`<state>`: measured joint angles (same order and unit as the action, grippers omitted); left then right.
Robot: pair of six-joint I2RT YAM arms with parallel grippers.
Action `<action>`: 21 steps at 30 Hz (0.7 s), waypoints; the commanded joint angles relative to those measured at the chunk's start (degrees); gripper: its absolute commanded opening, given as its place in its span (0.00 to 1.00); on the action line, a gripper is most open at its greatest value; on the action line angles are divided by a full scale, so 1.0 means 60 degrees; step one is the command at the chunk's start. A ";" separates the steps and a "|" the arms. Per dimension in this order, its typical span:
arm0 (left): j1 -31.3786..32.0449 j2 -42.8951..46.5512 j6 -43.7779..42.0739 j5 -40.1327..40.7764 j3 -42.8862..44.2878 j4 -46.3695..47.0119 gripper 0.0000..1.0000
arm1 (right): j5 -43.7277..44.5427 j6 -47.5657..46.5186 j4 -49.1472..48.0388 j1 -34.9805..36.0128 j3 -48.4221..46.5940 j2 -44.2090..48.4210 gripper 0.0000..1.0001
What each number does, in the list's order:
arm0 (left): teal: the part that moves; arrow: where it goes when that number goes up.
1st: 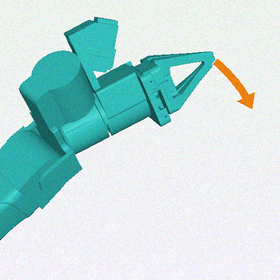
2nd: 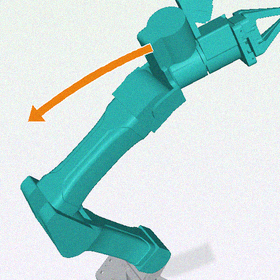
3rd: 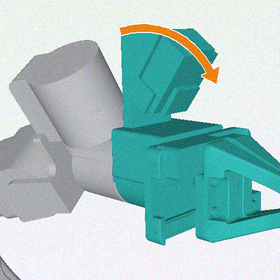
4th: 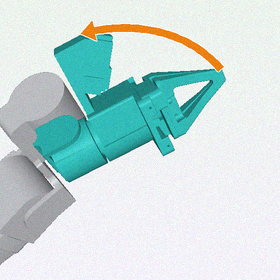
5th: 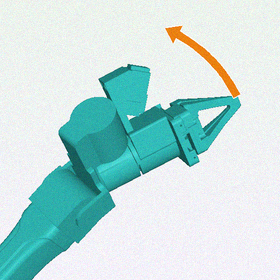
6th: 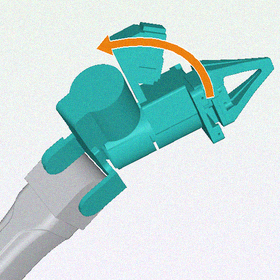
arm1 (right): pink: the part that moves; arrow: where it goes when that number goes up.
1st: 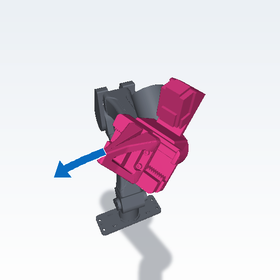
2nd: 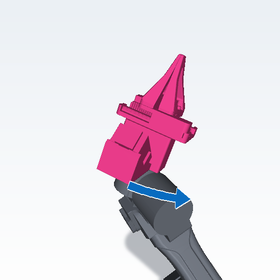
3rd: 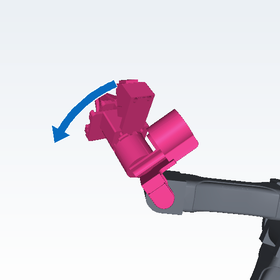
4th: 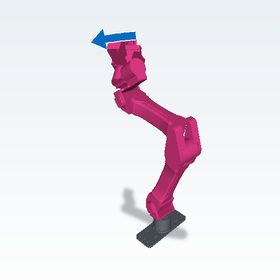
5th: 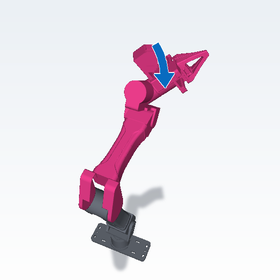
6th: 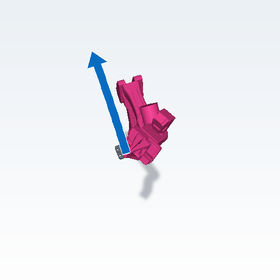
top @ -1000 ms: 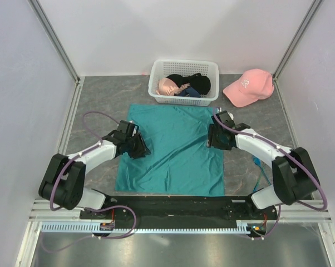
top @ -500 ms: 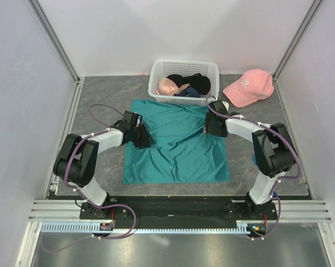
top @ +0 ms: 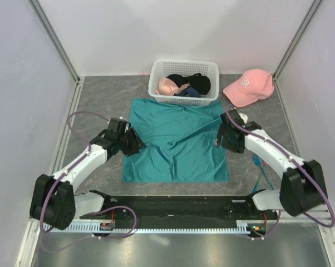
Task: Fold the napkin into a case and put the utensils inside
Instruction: Pick up the flattened napkin from the center of the board.
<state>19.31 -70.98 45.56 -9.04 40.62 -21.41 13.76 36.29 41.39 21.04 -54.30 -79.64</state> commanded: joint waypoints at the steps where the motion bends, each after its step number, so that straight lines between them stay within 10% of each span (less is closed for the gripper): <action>1: -0.0011 0.1045 0.1310 0.0670 -0.0792 -0.1965 0.52 | -0.0709 0.1784 0.1306 -0.0020 0.1270 0.1492 0.75; 11: -0.0040 0.2191 0.2660 0.1946 -0.1145 -0.3360 0.54 | -0.1677 0.2418 0.1233 -0.0034 0.3336 0.2272 0.47; 21: -0.0054 0.2002 0.3231 0.2384 -0.1146 -0.3945 0.56 | -0.1854 0.2695 0.0339 -0.0020 0.3820 0.1891 0.45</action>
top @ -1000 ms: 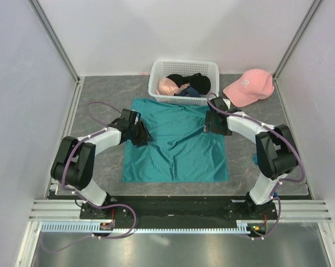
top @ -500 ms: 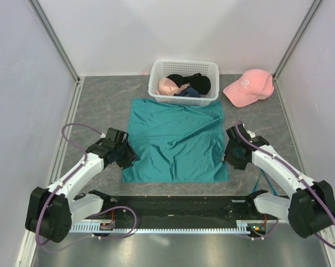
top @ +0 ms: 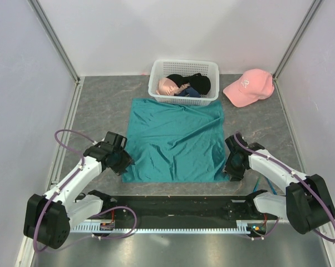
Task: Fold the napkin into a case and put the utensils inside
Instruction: Pick up the flattened napkin from the center of the board.
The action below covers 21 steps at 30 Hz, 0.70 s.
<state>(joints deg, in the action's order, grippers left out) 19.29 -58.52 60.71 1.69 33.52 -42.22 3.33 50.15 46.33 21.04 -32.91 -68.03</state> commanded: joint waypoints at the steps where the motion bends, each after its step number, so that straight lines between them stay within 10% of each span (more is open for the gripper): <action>1: -0.0051 -0.0220 0.0780 0.0640 0.0082 -0.0711 0.56 | 0.0014 0.0488 -0.0528 -0.0020 0.0342 -0.0073 0.45; 21: -0.0138 -0.0588 0.1586 0.1094 0.0433 -0.2338 0.63 | 0.0176 0.0577 -0.0851 -0.0020 0.0299 -0.0117 0.00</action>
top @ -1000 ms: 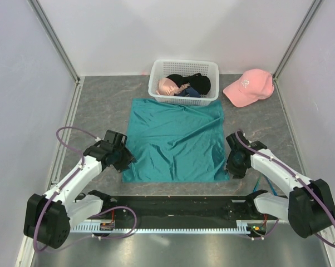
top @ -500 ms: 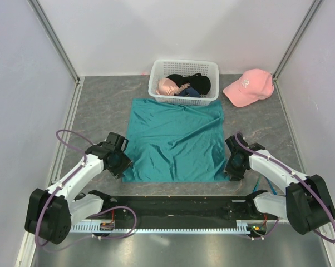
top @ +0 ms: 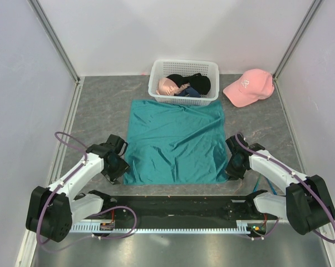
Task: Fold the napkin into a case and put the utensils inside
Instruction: Pick up the flattened napkin from the center of the board.
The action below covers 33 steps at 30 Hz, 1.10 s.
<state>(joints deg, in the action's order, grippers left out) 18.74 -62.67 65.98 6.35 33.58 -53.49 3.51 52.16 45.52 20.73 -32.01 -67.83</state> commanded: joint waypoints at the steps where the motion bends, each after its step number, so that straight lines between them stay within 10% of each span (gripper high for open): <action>1: -0.0048 -0.0027 0.0708 0.0362 0.0496 -0.0532 0.63 | 0.0220 0.0242 -0.0731 0.0031 0.0106 -0.0150 0.00; 12: -0.0018 -0.1053 0.1410 -0.0252 0.0043 -0.0123 0.43 | -0.0013 0.0271 -0.0980 0.0031 -0.0202 -0.0443 0.00; 22: -0.0004 -0.1697 0.1646 -0.0122 -0.0192 0.0405 0.49 | 0.0016 0.0388 -0.0980 0.0031 -0.0100 -0.0252 0.00; 33: -0.0165 -0.0337 0.1720 -0.0003 -0.0675 0.0946 0.02 | 0.0192 0.0316 -0.0980 0.0031 -0.0114 0.0523 0.00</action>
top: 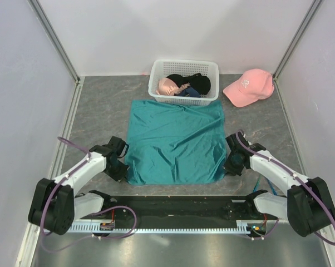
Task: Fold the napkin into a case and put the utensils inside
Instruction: Pick up the flattened napkin from the center of the board.
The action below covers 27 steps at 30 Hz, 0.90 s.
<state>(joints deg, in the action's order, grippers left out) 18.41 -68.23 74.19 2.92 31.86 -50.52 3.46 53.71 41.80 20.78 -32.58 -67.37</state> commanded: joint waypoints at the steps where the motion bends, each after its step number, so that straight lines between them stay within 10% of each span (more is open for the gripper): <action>1: -0.0110 0.1054 0.0204 0.0481 -0.0359 0.0539 0.02 | 0.0213 -0.0161 -0.0317 0.0009 -0.0121 0.0665 0.00; 27: -0.0125 0.7753 -0.5978 -0.0808 0.7827 0.0627 0.02 | -0.0563 -0.6242 0.2421 0.0024 -0.8787 0.7465 0.00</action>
<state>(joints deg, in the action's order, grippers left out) 18.09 -23.07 45.82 -0.54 72.05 -48.05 0.49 22.22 53.71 20.86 -74.78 -22.92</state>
